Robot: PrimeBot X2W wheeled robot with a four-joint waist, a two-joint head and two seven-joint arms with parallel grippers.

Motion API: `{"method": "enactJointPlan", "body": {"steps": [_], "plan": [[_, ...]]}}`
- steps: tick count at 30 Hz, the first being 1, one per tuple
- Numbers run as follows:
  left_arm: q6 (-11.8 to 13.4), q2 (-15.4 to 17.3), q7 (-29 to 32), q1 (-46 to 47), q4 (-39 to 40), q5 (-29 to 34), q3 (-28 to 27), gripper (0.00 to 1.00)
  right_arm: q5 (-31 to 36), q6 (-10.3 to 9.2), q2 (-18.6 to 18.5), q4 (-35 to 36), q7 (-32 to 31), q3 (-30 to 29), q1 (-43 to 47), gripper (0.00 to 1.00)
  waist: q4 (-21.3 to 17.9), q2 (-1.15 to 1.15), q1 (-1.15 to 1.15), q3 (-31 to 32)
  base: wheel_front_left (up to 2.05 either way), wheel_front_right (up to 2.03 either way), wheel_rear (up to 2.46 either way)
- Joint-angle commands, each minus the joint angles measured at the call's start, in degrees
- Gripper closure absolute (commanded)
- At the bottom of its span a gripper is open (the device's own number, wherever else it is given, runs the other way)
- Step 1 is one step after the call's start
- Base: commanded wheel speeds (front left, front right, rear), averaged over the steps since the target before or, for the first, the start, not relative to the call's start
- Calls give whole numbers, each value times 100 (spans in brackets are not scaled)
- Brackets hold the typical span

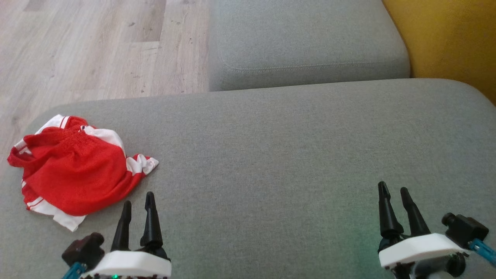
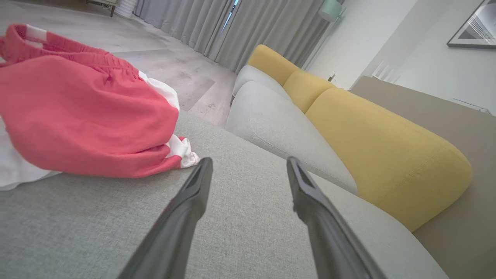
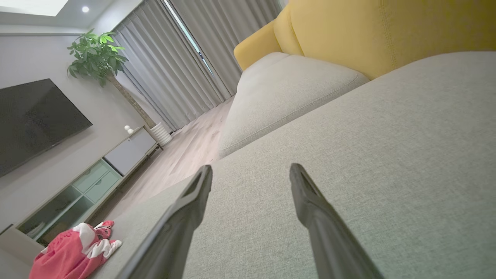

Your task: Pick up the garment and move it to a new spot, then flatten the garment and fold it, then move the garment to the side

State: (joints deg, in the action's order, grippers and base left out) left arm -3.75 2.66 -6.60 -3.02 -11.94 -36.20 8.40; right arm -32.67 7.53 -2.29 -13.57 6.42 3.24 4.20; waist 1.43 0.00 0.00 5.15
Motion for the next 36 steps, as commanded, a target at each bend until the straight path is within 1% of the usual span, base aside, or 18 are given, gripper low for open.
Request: {"method": "enactJointPlan", "body": {"steps": [1,8,12,17,28,36], "plan": [[45,42,-95,134,238,208,-75,0,233,-3,-40,250,109,90,-117,0,-2,0,0,15,0,0,0],[66,28,-213,97,262,671,-26,0,705,-3,-43,266,227,90,-63,0,-6,0,0,72,0,0,0],[65,26,-263,77,207,887,-6,0,834,-3,-44,259,278,77,-33,0,-2,0,0,99,0,0,0],[55,22,-347,71,137,1206,10,0,1191,-3,-46,222,362,109,10,0,6,0,0,151,0,0,0],[52,17,-532,26,37,1914,90,0,1742,-4,-51,205,548,141,84,0,-18,0,0,249,0,0,0],[138,19,-667,18,20,2362,138,0,2209,-4,-54,206,683,195,145,0,-20,0,0,283,0,0,0]]}}
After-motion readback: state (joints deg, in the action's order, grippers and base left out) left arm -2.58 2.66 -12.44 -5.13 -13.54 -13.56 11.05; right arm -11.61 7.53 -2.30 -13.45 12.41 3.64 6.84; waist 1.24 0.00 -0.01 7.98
